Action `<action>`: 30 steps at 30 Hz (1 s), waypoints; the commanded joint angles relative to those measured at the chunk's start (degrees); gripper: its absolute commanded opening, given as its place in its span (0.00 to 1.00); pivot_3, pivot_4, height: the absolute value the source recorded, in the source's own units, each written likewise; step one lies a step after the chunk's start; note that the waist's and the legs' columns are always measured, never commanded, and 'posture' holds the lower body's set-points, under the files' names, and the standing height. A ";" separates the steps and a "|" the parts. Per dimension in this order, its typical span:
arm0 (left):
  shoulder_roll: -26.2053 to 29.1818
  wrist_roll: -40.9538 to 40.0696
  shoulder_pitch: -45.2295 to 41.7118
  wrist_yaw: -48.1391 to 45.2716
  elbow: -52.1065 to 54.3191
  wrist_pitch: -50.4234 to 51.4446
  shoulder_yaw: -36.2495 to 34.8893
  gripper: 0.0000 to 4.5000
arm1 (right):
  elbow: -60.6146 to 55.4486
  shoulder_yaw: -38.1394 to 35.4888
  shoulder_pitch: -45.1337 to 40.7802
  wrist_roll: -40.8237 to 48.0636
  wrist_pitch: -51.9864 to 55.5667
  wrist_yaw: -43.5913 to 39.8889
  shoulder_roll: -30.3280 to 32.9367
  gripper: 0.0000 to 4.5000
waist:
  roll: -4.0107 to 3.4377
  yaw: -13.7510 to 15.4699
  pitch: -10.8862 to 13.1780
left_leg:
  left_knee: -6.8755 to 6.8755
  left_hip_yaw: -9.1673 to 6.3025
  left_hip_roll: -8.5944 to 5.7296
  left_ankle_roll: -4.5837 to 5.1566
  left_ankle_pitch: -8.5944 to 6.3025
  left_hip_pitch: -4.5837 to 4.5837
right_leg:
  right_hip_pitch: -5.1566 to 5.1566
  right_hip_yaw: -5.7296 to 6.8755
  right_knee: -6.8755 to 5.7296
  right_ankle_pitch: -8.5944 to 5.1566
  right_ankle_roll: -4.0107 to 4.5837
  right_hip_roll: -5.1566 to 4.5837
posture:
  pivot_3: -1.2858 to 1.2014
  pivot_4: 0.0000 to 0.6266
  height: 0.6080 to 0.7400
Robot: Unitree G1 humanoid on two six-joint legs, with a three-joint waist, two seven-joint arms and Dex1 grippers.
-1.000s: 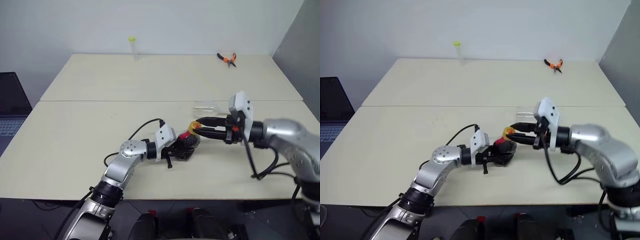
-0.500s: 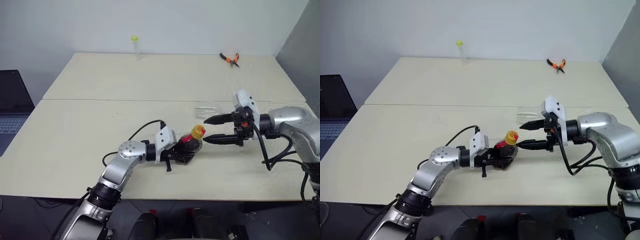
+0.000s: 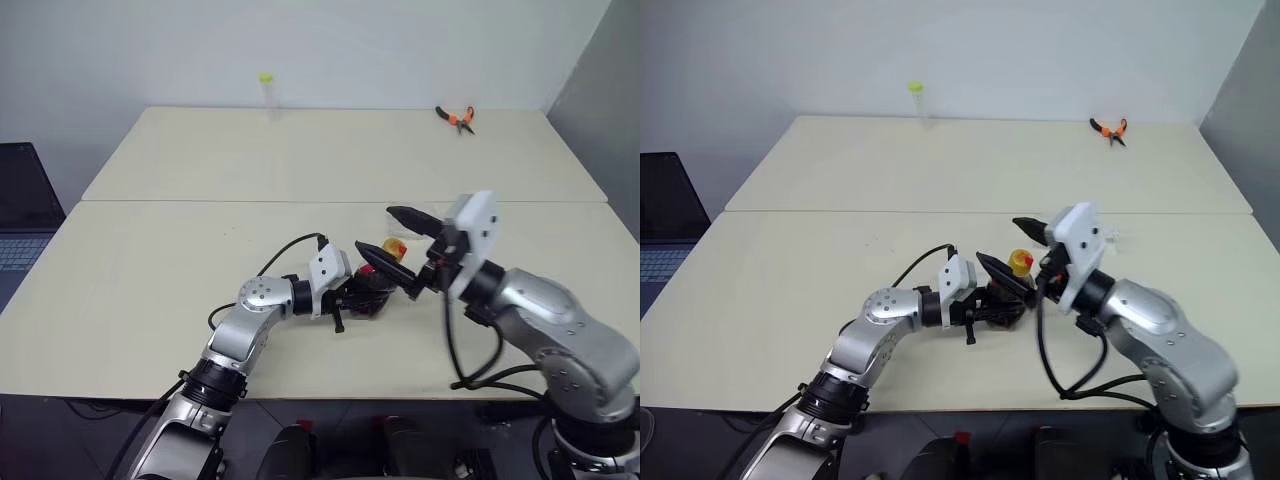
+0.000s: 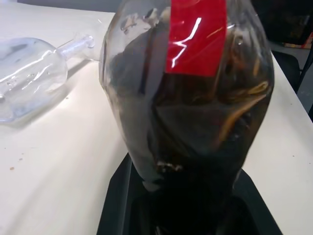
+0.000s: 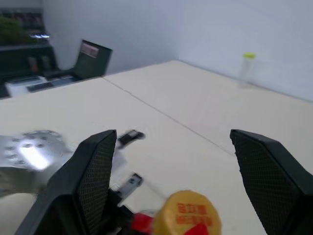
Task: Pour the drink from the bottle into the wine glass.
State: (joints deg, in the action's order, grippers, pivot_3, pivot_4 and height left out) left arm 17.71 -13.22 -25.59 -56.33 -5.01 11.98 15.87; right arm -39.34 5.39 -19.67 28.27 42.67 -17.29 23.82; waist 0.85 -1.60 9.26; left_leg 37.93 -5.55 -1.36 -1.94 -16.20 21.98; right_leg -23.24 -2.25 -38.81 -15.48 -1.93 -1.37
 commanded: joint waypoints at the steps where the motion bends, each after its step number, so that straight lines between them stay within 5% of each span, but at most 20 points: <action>1: -0.70 -0.25 -1.59 0.06 0.76 -1.99 -0.80 0.16 | 1.06 -2.14 0.99 -3.71 -4.22 0.54 0.82 0.88 | 0.00 0.14 0.00 | 0.00 -0.01 0.00 0.00 0.00 0.01 | 0.00 0.00 0.01 0.00 0.00 0.00 | 0.52 0.24 1.00; 15: -0.49 -0.10 -0.39 0.59 1.10 -2.38 -1.27 0.16 | -4.51 -16.34 14.60 11.60 1.24 -11.80 11.49 0.88 | 0.01 0.01 0.00 | -0.02 0.01 0.03 0.10 -0.06 -0.03 | 0.05 0.00 0.00 0.00 0.00 0.02 | 0.52 0.24 1.00; 20: -0.51 -0.03 -0.52 0.52 0.91 -2.63 -1.12 0.16 | -6.26 -13.74 9.36 15.84 3.55 -8.40 9.62 0.88 | 0.01 -0.31 0.00 | -0.05 0.02 0.10 0.10 -0.06 -0.08 | 0.05 -0.03 -0.04 0.00 0.00 0.10 | 0.52 0.24 1.00; 30: -0.62 0.16 -0.79 0.25 0.69 -2.97 -0.81 0.16 | -2.52 -2.80 -0.09 4.16 1.59 -0.32 4.32 0.88 | 0.01 0.12 0.00 | 0.00 -0.02 0.01 0.09 -0.05 0.00 | 0.04 0.01 0.03 0.00 0.00 0.00 | 0.52 0.24 1.00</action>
State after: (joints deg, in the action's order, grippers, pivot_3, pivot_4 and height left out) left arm 17.59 -12.57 -25.40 -55.76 -6.39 10.58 15.53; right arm -41.45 2.43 -18.95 34.41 45.97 -18.24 27.93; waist 0.86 -1.49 9.26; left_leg 37.94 -5.57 -1.35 -1.85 -16.25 21.98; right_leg -23.21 -2.23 -38.78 -15.48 -1.93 -1.37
